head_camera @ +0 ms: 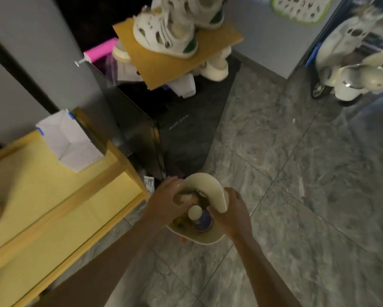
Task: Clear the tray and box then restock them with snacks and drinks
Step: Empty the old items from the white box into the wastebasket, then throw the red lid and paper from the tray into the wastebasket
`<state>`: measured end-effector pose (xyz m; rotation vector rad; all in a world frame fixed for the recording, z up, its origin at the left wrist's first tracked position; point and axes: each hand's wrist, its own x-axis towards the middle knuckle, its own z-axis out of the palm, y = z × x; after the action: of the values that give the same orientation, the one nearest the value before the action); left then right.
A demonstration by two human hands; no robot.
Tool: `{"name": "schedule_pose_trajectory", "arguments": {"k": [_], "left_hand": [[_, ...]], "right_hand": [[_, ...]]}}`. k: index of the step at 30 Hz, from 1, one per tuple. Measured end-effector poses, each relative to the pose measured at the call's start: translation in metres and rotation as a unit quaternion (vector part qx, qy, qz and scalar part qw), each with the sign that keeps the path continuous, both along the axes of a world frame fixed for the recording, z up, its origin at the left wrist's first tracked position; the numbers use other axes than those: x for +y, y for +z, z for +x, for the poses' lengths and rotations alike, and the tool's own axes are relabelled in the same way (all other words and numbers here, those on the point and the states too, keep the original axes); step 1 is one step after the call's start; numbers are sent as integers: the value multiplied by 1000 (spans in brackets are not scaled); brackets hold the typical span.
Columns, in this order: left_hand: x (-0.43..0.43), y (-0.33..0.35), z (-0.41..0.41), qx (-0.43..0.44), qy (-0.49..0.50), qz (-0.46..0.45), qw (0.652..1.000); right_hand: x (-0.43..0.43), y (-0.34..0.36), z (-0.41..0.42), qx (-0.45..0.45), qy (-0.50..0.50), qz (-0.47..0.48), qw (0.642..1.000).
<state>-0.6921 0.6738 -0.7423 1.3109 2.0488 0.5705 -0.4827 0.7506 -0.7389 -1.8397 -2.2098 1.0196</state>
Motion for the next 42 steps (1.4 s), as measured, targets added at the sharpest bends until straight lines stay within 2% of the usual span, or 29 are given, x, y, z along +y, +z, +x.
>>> {"name": "schedule_pose_trajectory", "arguments": {"k": [5,15,21,26,31,37,42], "left_hand": [[12,135,-15,72,-17,55,996],[-9,453,-41,126,8,180,976],[-59,583,-53,170,57,212,961],[-116,630,-74,212,122,224,943],[-184,635,-102,236,222,198,925],[-265,603,-139,232,318,160,905],[-287,551,-167,176,377,123,901]], "right_hand": [[24,145,1,4,8,77,997],[25,464,15,65,59,161,983],[8,591,10,73,139,232,960],[0,630,-26,91,217,227,945],[-24,632,-87,102,283,213,930],[-64,599,-175,79,358,173,914],[-89,554,-229,21,412,140,900]]}}
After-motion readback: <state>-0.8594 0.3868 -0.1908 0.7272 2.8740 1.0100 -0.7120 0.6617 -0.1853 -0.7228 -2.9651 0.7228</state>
